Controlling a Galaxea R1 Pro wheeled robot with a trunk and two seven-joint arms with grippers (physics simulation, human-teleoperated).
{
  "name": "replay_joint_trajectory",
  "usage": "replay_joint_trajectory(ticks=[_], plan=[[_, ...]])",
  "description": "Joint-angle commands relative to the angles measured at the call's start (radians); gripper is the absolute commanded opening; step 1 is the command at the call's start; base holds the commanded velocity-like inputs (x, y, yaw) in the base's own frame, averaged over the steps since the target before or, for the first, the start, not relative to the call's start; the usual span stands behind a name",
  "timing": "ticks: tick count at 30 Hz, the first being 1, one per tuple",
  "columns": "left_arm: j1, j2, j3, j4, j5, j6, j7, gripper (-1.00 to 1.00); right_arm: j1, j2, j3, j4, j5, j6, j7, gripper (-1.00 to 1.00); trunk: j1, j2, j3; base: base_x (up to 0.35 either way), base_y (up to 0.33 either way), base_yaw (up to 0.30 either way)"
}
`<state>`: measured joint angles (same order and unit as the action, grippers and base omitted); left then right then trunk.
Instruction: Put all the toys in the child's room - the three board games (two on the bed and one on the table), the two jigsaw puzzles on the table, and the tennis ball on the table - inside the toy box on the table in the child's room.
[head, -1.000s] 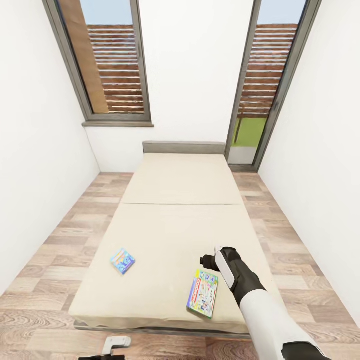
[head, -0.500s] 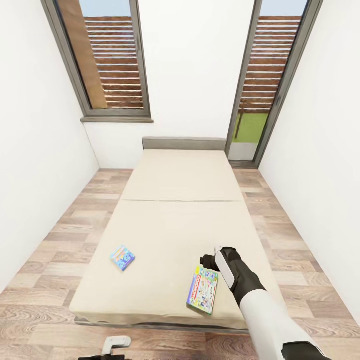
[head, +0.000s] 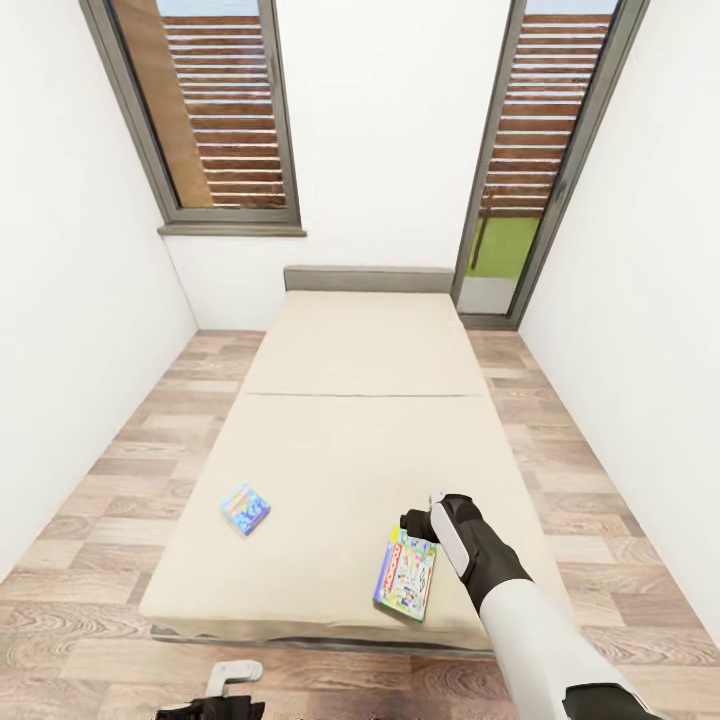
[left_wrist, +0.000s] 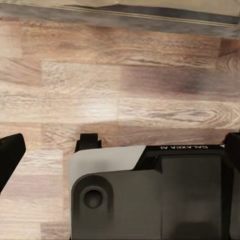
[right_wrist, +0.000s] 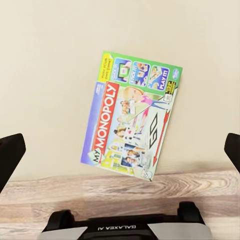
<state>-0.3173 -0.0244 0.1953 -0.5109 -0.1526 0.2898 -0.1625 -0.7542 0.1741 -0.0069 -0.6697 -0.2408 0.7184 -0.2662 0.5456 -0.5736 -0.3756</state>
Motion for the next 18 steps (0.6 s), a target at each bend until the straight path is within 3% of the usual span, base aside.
replay_joint_trajectory(ticks=[1,7,18], plan=[[-0.017,-0.003,0.009,-0.002,-0.01,0.008,0.001,1.0,-0.001,0.0,0.0,-0.001,-0.01,0.003,-0.008,1.0,0.0,-0.001,-0.003,0.0,0.0,0.0],[-0.086,-0.009,0.009,0.019,-0.011,0.007,0.061,1.0,-0.001,0.0,0.0,-0.001,-0.009,0.002,-0.008,1.0,0.0,-0.001,-0.013,0.0,0.0,0.0],[-0.105,-0.014,0.007,0.047,-0.017,-0.001,0.082,1.0,-0.001,0.0,-0.001,-0.001,-0.007,0.001,-0.008,1.0,0.0,-0.001,-0.031,0.0,0.0,0.0]])
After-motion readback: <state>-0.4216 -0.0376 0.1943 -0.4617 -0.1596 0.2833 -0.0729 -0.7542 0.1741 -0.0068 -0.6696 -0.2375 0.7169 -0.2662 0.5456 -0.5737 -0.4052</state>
